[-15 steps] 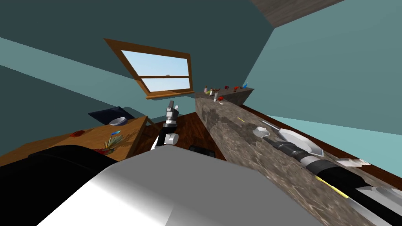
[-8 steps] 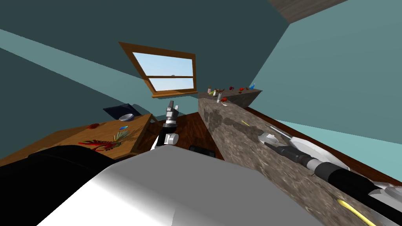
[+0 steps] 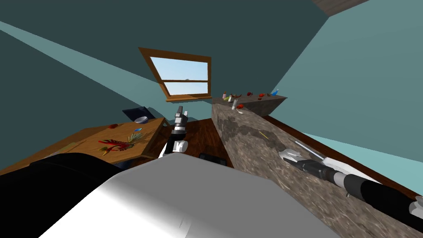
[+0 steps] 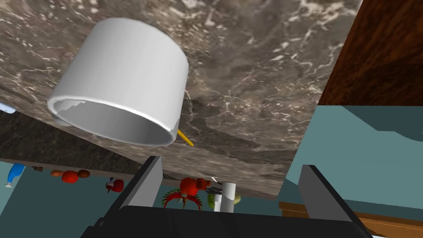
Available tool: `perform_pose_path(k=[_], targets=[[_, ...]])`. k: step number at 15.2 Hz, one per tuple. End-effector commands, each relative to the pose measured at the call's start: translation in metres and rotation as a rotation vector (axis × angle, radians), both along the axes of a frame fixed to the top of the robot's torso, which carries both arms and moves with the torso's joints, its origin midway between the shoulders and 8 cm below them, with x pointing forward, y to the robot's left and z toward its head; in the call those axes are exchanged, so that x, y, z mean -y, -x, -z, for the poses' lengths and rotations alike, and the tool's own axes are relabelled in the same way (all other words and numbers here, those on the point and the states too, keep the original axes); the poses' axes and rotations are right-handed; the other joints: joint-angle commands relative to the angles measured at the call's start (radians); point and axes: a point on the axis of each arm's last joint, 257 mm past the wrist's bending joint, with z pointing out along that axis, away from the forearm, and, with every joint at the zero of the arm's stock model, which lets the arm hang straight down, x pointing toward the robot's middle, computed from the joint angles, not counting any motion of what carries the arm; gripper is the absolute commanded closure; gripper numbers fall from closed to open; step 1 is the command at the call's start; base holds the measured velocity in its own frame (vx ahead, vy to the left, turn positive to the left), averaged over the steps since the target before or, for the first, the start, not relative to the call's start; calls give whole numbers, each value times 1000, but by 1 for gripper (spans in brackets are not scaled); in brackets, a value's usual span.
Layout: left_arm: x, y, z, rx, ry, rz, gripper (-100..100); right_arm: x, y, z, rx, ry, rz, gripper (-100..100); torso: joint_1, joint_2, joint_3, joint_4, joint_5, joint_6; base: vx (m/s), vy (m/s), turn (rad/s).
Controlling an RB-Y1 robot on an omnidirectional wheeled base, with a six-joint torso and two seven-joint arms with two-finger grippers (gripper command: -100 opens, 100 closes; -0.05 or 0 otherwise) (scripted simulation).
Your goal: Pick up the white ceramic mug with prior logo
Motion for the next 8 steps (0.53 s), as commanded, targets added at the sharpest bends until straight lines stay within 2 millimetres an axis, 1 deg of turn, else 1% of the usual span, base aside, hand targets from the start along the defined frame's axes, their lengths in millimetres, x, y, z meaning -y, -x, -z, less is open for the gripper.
perform_pose_path(k=[1,2,3,4,5,6,7,8], targets=[[0,0,0,0,0,0,0,10,23,12,-90,28,-6,-100,0,0,0,0,0,0,52,-48,261],[0,0,0,0,0,0,0,12,20,8,-95,44,-19,-100,0,0,0,0,0,0,52,-54,195],[0,0,0,0,0,0,0,12,19,7,-96,46,-20,-100,0,-1,0,0,0,0,34,-41,64],[0,0,0,0,0,0,0,20,37,15,-162,67,-24,-100,0,0,0,0,0,1,30,-32,186],[0,0,0,0,0,0,0,21,36,13,-164,72,-29,-100,1,1,0,0,0,0,26,-33,186],[0,0,0,0,0,0,0,28,55,20,-227,88,-30,-100,1,1,0,0,0,0,28,-33,216],[0,0,0,0,0,0,0,29,53,19,-229,94,-34,-100,1,1,1,0,0,0,29,-32,180],[0,0,0,0,0,0,0,36,71,24,-288,109,-35,-100,2,1,1,0,0,0,30,-25,181]])
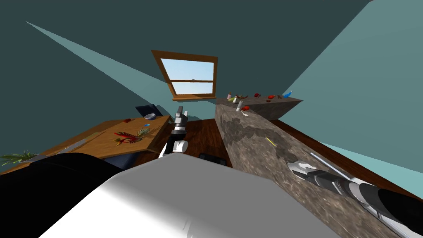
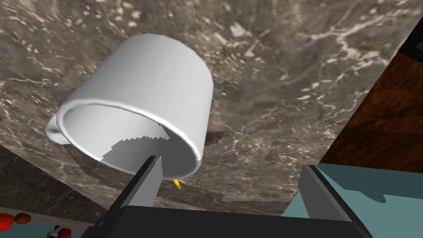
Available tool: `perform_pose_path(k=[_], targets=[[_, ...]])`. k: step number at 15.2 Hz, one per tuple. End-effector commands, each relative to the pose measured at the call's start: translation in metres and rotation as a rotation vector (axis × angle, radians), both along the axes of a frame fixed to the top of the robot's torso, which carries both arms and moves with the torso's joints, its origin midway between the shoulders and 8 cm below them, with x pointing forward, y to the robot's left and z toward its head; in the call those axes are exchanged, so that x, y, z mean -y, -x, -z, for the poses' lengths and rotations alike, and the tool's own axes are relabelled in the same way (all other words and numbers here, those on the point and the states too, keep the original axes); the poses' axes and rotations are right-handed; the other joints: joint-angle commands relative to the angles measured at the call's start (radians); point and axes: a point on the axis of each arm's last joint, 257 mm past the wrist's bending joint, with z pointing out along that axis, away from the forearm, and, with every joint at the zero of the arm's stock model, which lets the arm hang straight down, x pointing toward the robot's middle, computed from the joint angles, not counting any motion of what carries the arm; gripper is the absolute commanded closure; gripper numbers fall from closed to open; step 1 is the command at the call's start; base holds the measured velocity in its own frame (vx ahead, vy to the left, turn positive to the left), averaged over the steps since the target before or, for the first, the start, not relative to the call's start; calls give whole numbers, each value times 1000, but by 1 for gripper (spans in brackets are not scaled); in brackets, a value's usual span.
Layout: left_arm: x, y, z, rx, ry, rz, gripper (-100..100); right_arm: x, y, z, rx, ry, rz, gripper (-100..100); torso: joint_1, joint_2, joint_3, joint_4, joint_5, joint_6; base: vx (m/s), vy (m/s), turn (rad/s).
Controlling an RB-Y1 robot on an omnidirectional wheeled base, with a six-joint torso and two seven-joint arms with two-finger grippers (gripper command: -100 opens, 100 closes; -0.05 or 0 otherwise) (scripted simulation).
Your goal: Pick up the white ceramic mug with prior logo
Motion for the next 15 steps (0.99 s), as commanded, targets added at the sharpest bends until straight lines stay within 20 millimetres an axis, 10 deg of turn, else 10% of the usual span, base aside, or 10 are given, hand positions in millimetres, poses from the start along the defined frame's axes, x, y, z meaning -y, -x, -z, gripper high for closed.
perform_pose_path(k=[1,6,13,14,15], targets=[[0,0,0,0,0,0,0,8,12,3,-49,19,-3,-100,0,0,0,0,0,0,26,-24,134],[0,0,0,0,0,0,0,28,59,10,-206,67,-5,-100,0,0,0,0,0,0,23,-27,173],[0,0,0,0,0,0,0,27,72,27,-178,56,25,-100,2,1,1,0,0,1,24,-4,82],[0,0,0,0,0,0,0,28,73,28,-177,58,26,100,2,1,1,0,0,1,6,-1,0],[0,0,0,0,0,0,0,28,73,28,-177,58,25,100,2,2,1,1,0,1,0,0,0]])
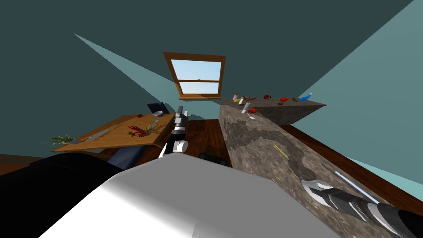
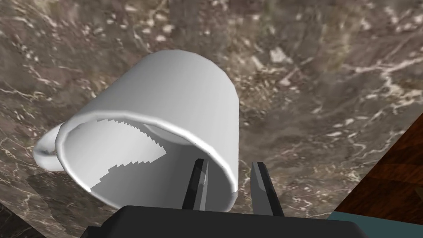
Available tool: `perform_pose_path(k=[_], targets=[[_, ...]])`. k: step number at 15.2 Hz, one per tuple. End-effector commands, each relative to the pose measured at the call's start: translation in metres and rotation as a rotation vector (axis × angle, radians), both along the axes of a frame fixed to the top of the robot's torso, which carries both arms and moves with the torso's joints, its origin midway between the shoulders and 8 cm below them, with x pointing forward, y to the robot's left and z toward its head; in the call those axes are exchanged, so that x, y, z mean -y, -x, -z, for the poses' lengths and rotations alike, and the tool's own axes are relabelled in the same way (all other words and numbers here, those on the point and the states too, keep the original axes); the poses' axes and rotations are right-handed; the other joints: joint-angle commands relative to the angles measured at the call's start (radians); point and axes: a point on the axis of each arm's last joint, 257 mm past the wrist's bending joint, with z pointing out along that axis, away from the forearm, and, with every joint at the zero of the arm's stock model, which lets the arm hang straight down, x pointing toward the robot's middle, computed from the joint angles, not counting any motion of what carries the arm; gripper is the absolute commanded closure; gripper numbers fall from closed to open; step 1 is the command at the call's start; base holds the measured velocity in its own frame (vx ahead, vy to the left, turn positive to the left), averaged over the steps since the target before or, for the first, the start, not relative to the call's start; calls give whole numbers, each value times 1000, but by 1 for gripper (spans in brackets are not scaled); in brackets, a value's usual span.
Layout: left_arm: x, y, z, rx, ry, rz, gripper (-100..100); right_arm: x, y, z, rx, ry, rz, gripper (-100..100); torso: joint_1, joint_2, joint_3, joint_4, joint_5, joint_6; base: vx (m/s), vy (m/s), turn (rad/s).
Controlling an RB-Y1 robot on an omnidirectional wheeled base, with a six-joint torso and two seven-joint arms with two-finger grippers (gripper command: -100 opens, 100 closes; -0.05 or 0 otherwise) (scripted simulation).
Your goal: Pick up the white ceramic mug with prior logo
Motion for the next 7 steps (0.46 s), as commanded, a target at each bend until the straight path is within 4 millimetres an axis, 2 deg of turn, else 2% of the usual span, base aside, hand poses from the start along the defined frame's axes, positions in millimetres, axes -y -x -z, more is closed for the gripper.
perform_pose_path(k=[1,3,4,6,7], targets=[[0,0,0,0,0,0,0,0,0,0,0,0,0,100,0,0,0,0,0,0,0,0,0],[0,0,0,0,0,0,0,1,0,0,0,1,3,100,0,1,0,0,-1,-1,0,0,0],[0,0,0,0,0,0,0,-1,-13,-11,-2,-1,-16,100,0,1,0,0,-1,-1,-16,1,-146],[0,0,0,0,0,0,0,-2,-21,-17,-4,-1,-26,100,0,2,1,1,0,0,-35,4,-141],[0,0,0,0,0,0,0,0,-17,-13,-1,3,-18,100,1,3,2,1,0,-1,-24,1,-35]])
